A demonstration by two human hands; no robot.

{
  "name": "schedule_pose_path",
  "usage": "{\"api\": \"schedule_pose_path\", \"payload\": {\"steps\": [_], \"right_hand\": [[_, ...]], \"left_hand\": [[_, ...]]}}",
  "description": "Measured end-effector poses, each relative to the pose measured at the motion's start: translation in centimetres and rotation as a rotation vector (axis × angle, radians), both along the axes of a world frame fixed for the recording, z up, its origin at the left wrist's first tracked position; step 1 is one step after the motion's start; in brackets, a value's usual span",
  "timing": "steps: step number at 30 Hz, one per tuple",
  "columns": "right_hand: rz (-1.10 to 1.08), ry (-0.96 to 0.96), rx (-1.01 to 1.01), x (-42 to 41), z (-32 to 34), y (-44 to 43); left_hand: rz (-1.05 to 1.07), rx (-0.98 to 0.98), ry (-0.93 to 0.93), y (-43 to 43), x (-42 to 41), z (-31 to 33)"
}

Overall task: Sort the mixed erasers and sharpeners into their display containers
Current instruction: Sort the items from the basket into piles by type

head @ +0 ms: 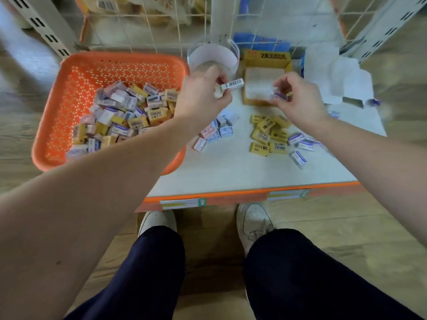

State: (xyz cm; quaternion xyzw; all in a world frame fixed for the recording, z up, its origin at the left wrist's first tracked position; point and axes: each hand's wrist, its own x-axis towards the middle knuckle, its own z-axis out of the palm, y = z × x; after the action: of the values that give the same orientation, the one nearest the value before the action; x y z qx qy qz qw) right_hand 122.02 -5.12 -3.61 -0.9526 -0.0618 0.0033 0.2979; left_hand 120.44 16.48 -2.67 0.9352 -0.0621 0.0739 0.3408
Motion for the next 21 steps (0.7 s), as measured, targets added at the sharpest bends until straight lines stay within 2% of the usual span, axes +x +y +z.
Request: {"api": "schedule_pose_path", "payload": {"steps": [3, 5, 11, 17, 21], "right_hand": [[-0.027, -0.002, -0.065, -0.5, -0.2, -4.3], [-0.057, -0.003, -0.121, -1.0, -0.5, -7.0], [-0.11, 0.038, -0.247, -2.4, -2.4, -12.1], [-0.118, 0.039, -0.173, -2.6, -3.2, -13.1], [-0.118, 0.044, -0.139, -3.0, -3.5, -13.8]], "left_hand": [[-0.042, 0.059, -0.037, -2.7, 0.4, 0.0], [-0.08, 0.069, 0.012, -5.0, 0.2, -0.3], [-0.197, -0.047, 0.167, -11.5, -0.7, -3.0], [-0.241, 0.041, 0.248, -15.6, -0.9, -4.4], [-0.149, 0.05, 0.329, -16.8, -0.5, -4.7]]}}
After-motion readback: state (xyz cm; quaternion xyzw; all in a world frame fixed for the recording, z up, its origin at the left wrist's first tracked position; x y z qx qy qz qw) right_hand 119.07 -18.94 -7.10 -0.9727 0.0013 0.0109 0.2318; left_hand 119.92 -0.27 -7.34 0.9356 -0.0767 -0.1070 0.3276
